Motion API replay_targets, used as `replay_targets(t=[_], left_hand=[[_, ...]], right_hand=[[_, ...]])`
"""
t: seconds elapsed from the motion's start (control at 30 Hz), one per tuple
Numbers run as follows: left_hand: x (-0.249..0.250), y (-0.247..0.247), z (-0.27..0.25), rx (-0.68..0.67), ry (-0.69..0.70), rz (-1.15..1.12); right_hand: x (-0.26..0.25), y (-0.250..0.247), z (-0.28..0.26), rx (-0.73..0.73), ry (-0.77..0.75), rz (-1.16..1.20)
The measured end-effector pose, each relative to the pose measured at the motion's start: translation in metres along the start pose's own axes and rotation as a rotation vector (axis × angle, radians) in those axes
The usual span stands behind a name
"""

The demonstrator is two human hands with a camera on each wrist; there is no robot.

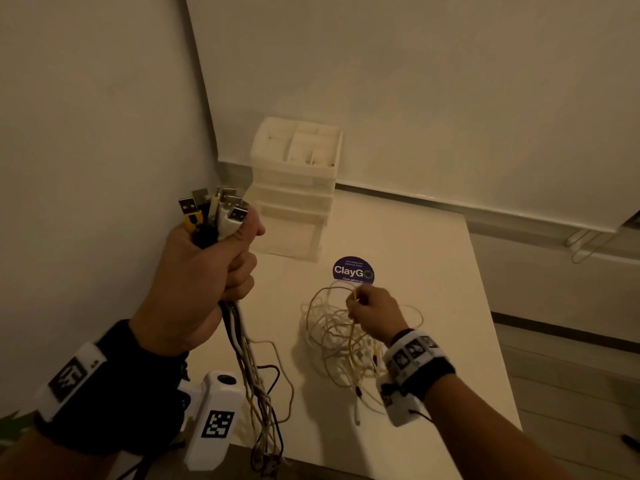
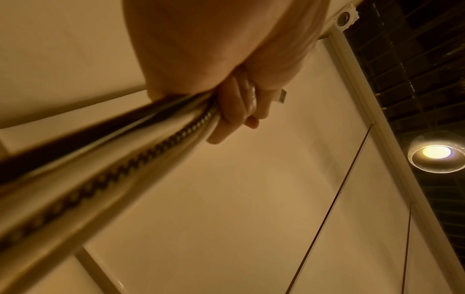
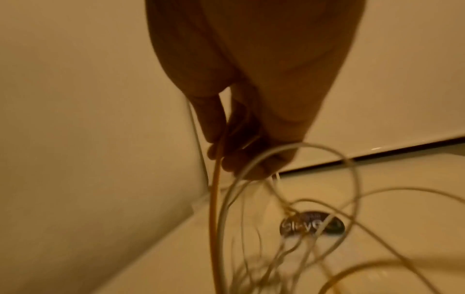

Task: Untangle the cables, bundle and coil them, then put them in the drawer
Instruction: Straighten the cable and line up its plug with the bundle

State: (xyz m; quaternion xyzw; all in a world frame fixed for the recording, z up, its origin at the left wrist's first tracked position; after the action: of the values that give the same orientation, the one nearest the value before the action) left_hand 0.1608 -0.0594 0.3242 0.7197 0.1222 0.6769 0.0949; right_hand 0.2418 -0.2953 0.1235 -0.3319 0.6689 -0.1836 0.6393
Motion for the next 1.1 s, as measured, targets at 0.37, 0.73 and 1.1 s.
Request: replay_targets(t=[0.37, 0.73, 1.1], left_hand=[[-0.006, 0.028, 0.016, -0.092, -0.017, 0.002], [-0.014, 0.026, 0.021, -0.099, -0.054, -0.005], [-0.014, 0.027, 0.029, -0.123, -0.044, 0.000]], right_hand=[[0.023, -0.044, -0.030, 0.013, 0.269, 0.691], [-0.019, -0.070, -0.037, -0.023, -0.011, 0.819], [0.022, -0.030, -0.057, -0.122, 0.410, 0.568]])
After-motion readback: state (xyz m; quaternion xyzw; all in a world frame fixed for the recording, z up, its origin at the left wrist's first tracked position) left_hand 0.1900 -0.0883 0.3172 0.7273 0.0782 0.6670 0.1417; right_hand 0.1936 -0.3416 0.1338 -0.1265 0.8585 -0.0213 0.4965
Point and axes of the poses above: each hand's wrist, its own z-axis towards the middle knuckle, its own y-axis out of the palm, x = y × z, the point moved 9 cm from there along z, towards the middle knuckle, and after that the axes turned 9 degrees about -y, right-handed, at the moved point
